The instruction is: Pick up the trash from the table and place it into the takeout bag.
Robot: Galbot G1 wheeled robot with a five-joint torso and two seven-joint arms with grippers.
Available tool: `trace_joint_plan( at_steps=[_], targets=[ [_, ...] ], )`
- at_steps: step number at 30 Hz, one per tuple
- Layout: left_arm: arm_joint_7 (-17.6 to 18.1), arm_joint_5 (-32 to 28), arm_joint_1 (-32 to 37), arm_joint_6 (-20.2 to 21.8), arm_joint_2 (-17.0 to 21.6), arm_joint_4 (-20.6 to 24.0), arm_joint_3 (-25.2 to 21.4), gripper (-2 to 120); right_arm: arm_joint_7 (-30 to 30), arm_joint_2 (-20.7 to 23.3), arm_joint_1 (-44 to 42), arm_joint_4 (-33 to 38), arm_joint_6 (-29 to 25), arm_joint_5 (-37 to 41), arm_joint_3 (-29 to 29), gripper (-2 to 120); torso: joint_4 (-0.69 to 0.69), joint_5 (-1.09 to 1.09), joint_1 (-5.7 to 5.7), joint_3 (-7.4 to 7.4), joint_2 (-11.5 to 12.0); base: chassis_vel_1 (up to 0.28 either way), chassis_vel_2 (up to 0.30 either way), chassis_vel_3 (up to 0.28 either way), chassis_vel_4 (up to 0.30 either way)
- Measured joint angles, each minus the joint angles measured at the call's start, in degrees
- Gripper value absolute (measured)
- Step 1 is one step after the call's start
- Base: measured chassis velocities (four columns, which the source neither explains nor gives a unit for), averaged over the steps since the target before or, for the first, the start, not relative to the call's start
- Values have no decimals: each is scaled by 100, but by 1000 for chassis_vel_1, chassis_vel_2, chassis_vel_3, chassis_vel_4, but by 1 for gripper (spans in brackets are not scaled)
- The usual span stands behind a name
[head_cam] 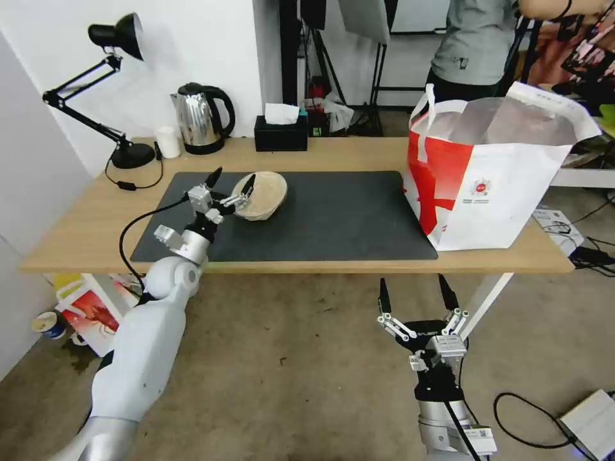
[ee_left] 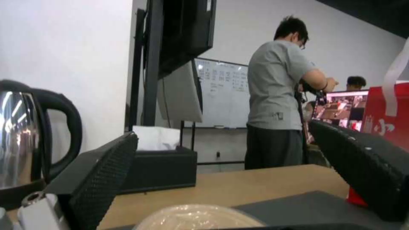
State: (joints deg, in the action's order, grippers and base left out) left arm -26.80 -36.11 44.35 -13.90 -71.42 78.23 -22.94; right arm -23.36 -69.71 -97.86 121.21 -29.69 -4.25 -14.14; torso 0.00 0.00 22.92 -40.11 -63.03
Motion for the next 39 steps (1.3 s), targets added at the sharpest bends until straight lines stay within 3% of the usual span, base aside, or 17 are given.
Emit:
trace_joint_plan(
  at_steps=[11, 24, 30, 39],
  targets=[
    [-3, 1, -260, 28, -34, -358, 84, 100, 0, 0, 0, 0, 0, 0, 0, 100, 0, 0, 0, 1, 0, 0, 0, 0, 0],
    [11, 9, -8, 179, 163, -221, 38, 100, 0, 0, 0, 0, 0, 0, 0, 100, 0, 0, 0, 1, 0, 0, 0, 0, 0],
    [37, -143, 20, 334, 382, -214, 113, 100, 0, 0, 0, 0, 0, 0, 0, 100, -1, 1, 0, 1, 0, 0, 0, 0, 0],
    [150, -428, -77, 519, 405, -312, 101, 100, 0, 0, 0, 0, 0, 0, 0, 100, 0, 0, 0, 1, 0, 0, 0, 0, 0]
  ],
)
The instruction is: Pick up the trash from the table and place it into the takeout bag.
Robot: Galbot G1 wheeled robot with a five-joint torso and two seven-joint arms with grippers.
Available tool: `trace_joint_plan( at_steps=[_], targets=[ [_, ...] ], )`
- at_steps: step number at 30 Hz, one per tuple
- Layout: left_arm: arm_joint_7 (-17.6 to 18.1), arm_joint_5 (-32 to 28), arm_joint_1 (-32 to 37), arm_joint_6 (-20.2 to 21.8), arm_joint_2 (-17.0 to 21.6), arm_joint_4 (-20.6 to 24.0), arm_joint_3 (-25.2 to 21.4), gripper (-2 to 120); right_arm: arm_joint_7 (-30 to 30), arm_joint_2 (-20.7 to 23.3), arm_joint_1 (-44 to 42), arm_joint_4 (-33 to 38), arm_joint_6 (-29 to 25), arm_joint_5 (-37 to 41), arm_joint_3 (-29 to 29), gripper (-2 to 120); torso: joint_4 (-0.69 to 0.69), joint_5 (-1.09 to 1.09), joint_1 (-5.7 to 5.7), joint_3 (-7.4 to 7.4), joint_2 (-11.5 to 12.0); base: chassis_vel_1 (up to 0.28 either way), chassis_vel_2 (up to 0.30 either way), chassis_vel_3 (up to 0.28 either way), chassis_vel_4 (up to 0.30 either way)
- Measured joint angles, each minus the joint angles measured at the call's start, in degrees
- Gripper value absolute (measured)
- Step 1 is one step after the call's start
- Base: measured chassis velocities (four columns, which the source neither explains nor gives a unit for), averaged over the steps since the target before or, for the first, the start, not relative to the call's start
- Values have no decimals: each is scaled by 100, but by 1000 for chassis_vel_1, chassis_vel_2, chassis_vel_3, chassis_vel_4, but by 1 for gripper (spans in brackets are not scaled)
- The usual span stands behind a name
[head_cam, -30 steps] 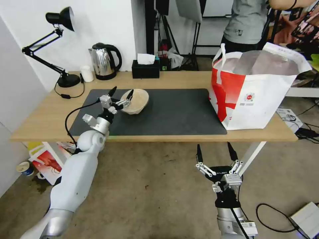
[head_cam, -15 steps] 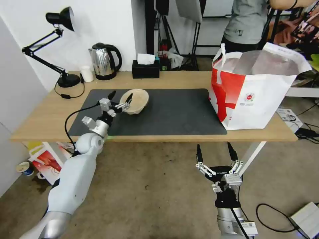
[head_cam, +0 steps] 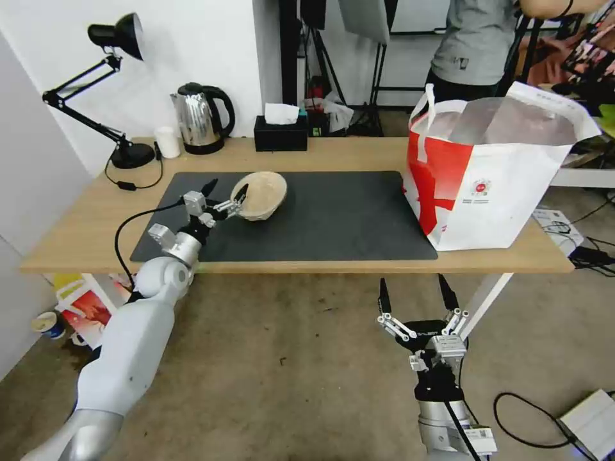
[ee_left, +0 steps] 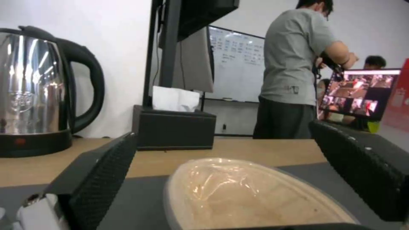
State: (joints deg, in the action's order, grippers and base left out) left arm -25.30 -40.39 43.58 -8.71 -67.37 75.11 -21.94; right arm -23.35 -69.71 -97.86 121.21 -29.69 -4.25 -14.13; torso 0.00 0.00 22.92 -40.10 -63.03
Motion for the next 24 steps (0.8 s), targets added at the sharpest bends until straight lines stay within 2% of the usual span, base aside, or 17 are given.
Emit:
trace_joint_plan(
  at_steps=[15, 24],
  targets=[
    [120, -455, -62, 228, -138, -244, -38, 100, 0, 0, 0, 0, 0, 0, 0, 100, 0, 0, 0, 0, 0, 0, 0, 0, 0],
    [128, -479, -96, 271, -262, -332, -29, 100, 0, 0, 0, 0, 0, 0, 0, 100, 0, -1, 0, 0, 0, 0, 0, 0, 0]
  ],
)
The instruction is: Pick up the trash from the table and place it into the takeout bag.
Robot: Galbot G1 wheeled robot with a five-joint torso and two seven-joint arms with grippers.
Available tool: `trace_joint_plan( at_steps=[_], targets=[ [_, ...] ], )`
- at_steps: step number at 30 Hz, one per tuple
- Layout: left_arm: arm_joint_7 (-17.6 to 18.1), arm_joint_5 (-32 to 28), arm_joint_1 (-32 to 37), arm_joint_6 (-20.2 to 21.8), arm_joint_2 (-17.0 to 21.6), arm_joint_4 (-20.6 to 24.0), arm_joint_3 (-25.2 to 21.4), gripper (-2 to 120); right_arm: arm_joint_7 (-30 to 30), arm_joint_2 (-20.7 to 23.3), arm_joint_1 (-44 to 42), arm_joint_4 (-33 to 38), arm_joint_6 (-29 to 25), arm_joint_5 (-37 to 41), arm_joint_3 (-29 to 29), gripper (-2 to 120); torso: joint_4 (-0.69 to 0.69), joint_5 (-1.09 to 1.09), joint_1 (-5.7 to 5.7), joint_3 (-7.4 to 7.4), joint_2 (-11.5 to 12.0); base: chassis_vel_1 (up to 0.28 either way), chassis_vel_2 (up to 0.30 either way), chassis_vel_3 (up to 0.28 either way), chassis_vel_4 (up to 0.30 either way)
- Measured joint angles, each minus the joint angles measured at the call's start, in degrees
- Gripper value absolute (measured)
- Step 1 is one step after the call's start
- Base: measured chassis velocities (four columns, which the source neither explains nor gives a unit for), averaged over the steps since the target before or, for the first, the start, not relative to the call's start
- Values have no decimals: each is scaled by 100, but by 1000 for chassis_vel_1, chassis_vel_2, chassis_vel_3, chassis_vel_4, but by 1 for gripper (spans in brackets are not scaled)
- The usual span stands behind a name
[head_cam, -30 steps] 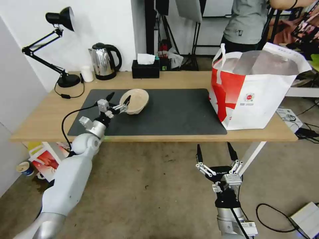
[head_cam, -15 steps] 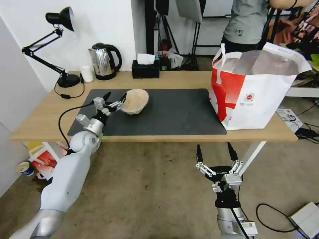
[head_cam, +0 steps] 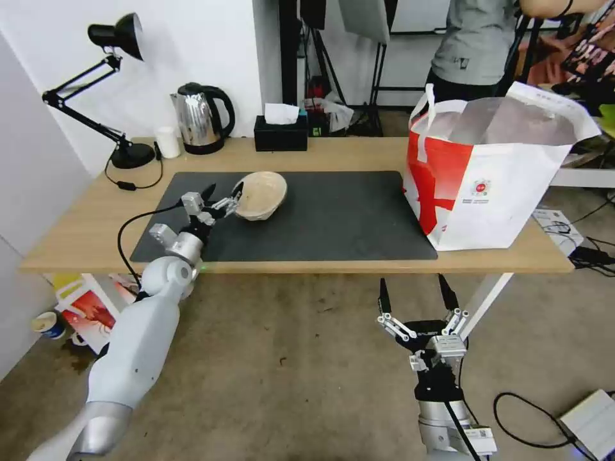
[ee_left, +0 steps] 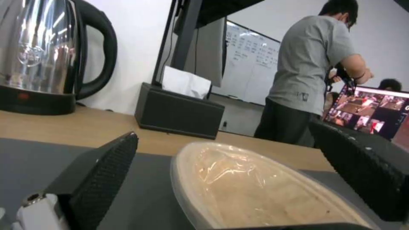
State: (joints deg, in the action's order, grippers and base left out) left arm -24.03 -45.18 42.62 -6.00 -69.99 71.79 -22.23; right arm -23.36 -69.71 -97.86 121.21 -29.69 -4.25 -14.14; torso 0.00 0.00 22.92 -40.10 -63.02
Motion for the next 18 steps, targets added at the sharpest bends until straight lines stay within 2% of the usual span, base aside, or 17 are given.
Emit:
trace_joint_plan(
  at_steps=[11, 18],
  targets=[
    [12, 8, -20, 22, -72, -103, 34, 100, 0, 0, 0, 0, 0, 0, 0, 100, -1, -2, -3, 1, 0, 0, 0, 0, 0],
    [25, 9, -9, 96, 13, -54, 112, 100, 0, 0, 0, 0, 0, 0, 0, 100, 1, 2, -2, -1, 0, 0, 0, 0, 0]
  ],
)
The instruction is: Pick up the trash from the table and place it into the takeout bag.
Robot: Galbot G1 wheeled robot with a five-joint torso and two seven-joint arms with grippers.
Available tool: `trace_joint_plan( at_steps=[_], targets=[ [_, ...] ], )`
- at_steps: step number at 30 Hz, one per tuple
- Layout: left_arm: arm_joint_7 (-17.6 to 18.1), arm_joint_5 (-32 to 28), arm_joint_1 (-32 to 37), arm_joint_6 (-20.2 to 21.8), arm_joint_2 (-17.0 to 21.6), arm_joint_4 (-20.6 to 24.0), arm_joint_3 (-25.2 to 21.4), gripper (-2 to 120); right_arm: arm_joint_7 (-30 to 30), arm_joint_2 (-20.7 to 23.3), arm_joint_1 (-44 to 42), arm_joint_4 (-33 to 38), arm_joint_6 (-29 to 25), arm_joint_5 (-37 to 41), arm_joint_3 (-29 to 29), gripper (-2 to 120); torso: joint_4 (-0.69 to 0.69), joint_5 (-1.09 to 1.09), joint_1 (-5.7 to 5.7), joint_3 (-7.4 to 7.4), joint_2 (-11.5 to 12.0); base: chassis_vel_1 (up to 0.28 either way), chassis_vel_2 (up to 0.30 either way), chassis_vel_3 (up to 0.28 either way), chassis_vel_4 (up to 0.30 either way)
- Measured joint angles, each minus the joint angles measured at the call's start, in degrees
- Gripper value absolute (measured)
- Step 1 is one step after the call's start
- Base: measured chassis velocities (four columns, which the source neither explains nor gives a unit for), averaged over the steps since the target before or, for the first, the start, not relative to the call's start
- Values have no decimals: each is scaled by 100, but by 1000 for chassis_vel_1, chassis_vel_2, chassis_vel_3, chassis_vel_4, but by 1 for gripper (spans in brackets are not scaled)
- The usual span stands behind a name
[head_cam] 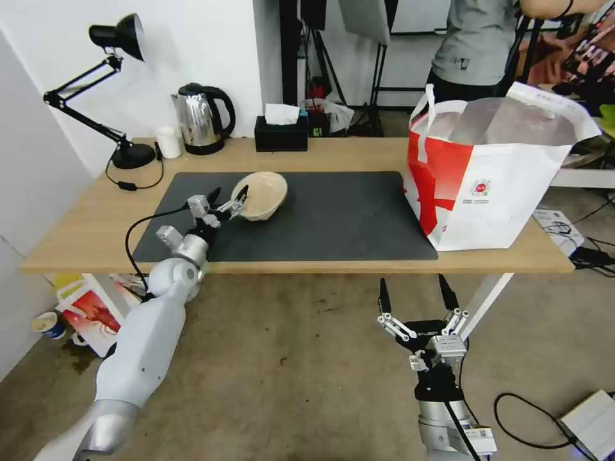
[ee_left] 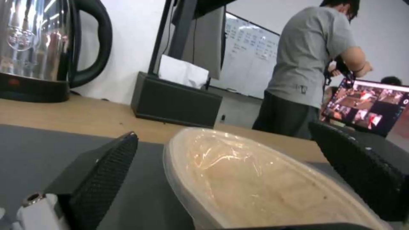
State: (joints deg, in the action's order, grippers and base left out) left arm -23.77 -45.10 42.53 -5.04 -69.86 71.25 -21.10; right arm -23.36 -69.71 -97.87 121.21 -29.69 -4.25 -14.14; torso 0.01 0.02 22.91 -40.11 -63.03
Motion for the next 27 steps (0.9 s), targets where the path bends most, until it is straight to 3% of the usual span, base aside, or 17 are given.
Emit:
trace_joint_plan(
  at_steps=[14, 27],
  targets=[
    [9, 1, -8, 13, 80, -3, 181, 100, 0, 0, 0, 0, 0, 0, 0, 100, -5, -5, 0, 1, -1, 0, 0, 0, 0],
    [6, -10, -136, 11, 107, -151, 324, 100, 0, 0, 0, 0, 0, 0, 0, 100, 0, -4, -1, 3, -2, 0, 0, 0, 0]
  ],
)
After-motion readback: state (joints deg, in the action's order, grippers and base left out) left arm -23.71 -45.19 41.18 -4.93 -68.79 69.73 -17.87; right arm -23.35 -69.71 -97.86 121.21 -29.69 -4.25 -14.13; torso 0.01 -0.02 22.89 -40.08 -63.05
